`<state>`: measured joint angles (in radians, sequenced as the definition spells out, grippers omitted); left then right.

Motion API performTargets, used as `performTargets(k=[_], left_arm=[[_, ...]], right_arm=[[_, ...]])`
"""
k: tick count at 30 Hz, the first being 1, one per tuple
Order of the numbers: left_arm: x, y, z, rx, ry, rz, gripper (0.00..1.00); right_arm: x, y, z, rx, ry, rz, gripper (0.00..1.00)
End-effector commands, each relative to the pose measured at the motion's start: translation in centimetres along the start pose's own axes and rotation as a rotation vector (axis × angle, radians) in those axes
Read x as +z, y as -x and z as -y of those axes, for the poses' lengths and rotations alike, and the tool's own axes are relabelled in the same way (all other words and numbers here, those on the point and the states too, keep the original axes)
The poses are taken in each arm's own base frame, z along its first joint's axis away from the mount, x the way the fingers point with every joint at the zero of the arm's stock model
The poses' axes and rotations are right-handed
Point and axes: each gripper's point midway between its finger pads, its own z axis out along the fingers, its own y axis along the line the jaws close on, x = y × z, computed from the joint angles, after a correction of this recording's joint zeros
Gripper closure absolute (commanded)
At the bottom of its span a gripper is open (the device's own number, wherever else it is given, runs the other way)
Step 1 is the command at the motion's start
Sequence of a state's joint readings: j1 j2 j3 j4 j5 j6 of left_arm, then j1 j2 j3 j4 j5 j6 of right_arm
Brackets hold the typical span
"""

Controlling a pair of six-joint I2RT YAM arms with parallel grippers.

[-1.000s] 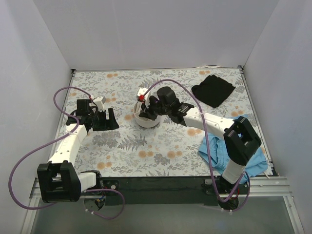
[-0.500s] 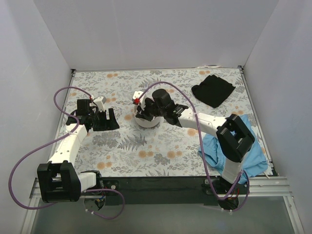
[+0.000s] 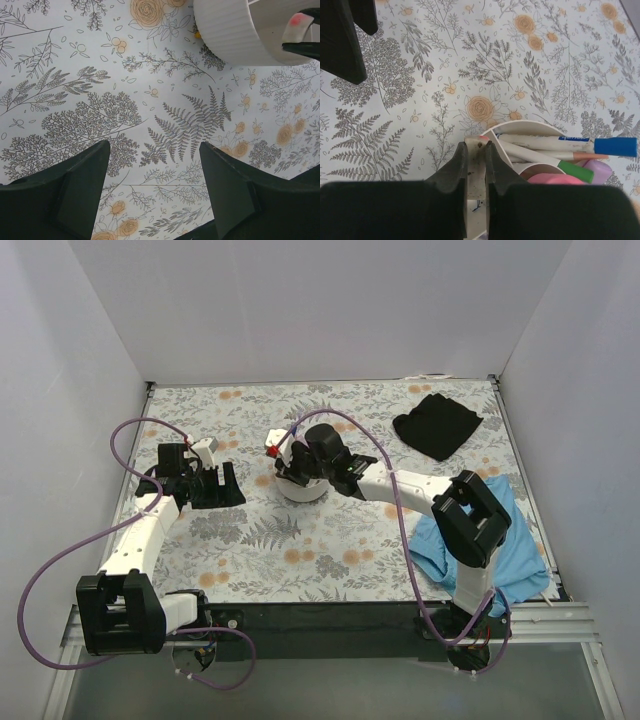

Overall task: Sort the stationery into containers
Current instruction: Place the stationery in the storage box.

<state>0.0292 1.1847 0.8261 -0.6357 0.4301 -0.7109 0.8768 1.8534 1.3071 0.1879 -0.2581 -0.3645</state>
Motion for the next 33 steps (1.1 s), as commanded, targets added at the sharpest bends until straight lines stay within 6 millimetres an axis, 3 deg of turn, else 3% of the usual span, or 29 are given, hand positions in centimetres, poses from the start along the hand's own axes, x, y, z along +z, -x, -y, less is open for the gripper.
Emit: performTargets(k=[1, 8, 14, 18, 20, 23, 24, 27, 30, 33], left_arm=[[-0.6, 1.0, 0.4, 0.019, -0.015, 0.034, 0.28], [-0.3, 1.4, 0.6, 0.013, -0.028, 0.045, 0.28], [-0.2, 2.3, 0.6, 0.022, -0.028, 0.068, 0.28], [-0.3, 3.3, 0.6, 0.043, -0.019, 0.088, 0.28], [-0.2, 3.6, 0.4, 0.043, -0.018, 0.088, 0.28], [0.0, 4.1, 0.6, 0.055, -0.031, 0.095, 0.27], [0.0, 4.4, 0.9, 0.073, -0.050, 0.100, 0.27], [0.1, 5.4, 1.6, 0.117, -0.094, 0.120, 0.26], [0.2, 6.7, 1.7, 0.212, -0.117, 0.148, 0.25], [0.8, 7.5, 1.3, 0.255, -0.109, 0.145, 0.25]], right_arm=[[0.1, 2.9, 1.5, -0.064, -0.066, 0.060, 0.73], [-1.3, 5.3, 1.5, -0.062, -0.070, 0.109, 0.54], [-3.3, 7.4, 1.7, -0.054, -0.091, 0.144, 0.53], [-7.3, 10.4, 4.3, 0.103, -0.183, 0.209, 0.54], [-9.7, 9.7, 7.7, 0.199, -0.265, 0.195, 0.54], [-12.2, 5.2, 11.2, 0.347, -0.350, 0.085, 0.55], [-13.7, 2.4, 12.8, 0.397, -0.393, 0.020, 0.55], [-16.3, -2.9, 15.3, 0.465, -0.477, -0.079, 0.56], [-17.7, -7.7, 15.9, 0.461, -0.512, -0.206, 0.57], [-17.8, -11.0, 15.4, 0.414, -0.499, -0.319, 0.57]])
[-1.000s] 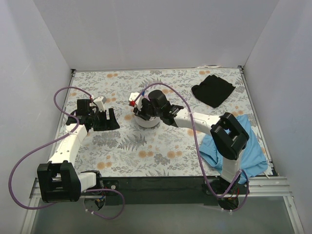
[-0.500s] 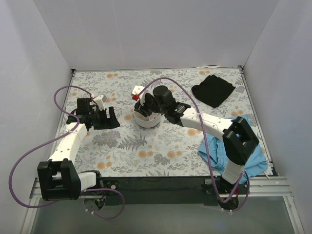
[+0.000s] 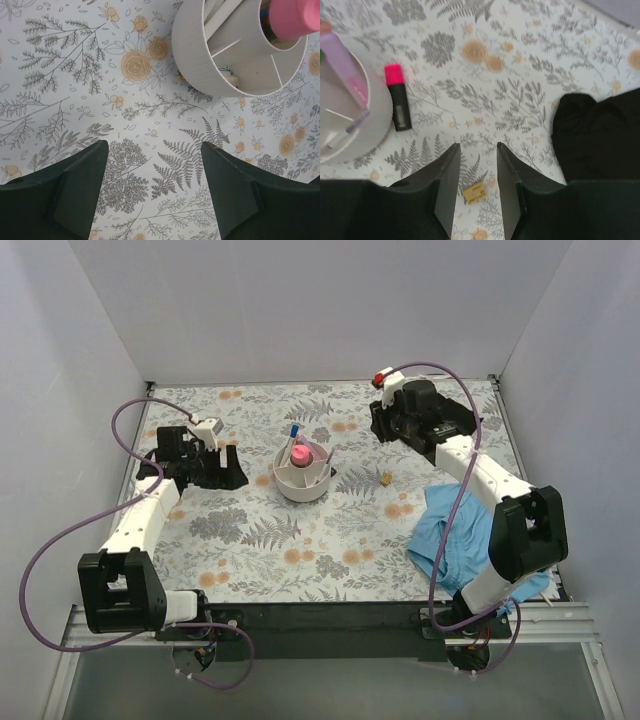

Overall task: Sort the stationery into containers
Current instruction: Place the stationery in the storage box, then pick up the stationery from the center of the board.

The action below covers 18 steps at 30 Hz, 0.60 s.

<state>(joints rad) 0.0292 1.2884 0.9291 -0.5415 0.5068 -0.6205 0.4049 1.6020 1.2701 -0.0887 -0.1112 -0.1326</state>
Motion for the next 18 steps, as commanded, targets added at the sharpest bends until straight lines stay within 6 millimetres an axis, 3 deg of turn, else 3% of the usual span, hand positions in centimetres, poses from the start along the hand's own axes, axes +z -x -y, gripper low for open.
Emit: performTargets(k=[1, 5, 12, 18], left_arm=[[0.1, 3.6, -0.3, 0.129, -0.018, 0.066, 0.25], [1.4, 4.1, -1.1, 0.088, -0.007, 0.034, 0.26], [2.6, 4.7, -2.1, 0.060, 0.017, 0.034, 0.27], [2.9, 4.0, -2.5, 0.063, 0.027, 0.013, 0.27]], right_arm=[[0.5, -5.7, 0.0, -0.080, -0.003, -0.188, 0.58], [1.0, -9.4, 0.1, -0.062, 0.008, -0.316, 0.60], [1.1, -12.6, 1.1, -0.067, -0.003, -0.441, 0.67], [0.8, -14.9, 0.7, -0.031, 0.002, -0.504, 0.55]])
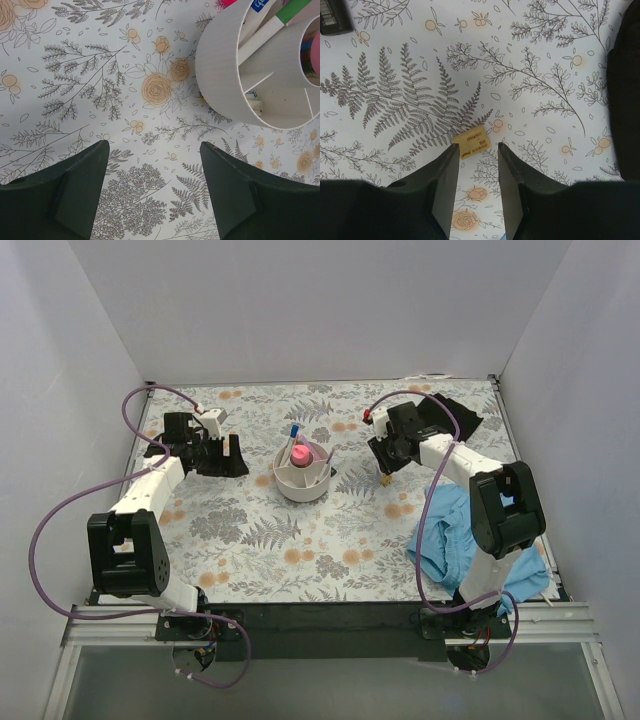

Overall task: Sort the stationery into containers
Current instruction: Pick up the stationery from the center of the board.

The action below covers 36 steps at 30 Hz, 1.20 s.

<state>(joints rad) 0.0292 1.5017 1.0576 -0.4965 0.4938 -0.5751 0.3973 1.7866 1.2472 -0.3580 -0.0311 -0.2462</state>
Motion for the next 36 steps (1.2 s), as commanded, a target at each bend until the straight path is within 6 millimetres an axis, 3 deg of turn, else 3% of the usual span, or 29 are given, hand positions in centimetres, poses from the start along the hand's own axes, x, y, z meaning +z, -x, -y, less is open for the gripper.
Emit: performTargets(k=[1, 10, 23, 31, 34, 36], left_arm=[[-0.7, 1.7, -0.1, 0.034, 0.014, 0.047, 0.27], [-0.6, 1.4, 0.0, 0.025, 0.007, 0.042, 0.27], [-0.9, 0.5, 0.1, 0.018, 0.014, 0.038, 0.27], [-0.8, 0.5, 0.1, 0.014, 0.013, 0.036, 0.27], [-0.9, 0.7, 0.1, 0.015, 0.013, 0.040, 0.27], [-0.9, 0.6, 0.1, 0.015, 0.017, 0.039, 0.27]], right_arm=[[-0.1, -0.6, -0.1, 0.012, 0.015, -0.024, 0.53], [0.6, -0.9, -1.2, -0.035, 0.083, -0.033, 0.35], [2.3, -2.3, -0.9, -0.079, 0.091, -0.106, 0.36], [3.4, -2.0, -0.8, -0.092, 0.094, -0.115, 0.40], [3.7, -2.1, -0.7, -0.102, 0.086, -0.126, 0.50], [3.8, -2.4, -0.8, -0.106, 0.084, -0.134, 0.62]])
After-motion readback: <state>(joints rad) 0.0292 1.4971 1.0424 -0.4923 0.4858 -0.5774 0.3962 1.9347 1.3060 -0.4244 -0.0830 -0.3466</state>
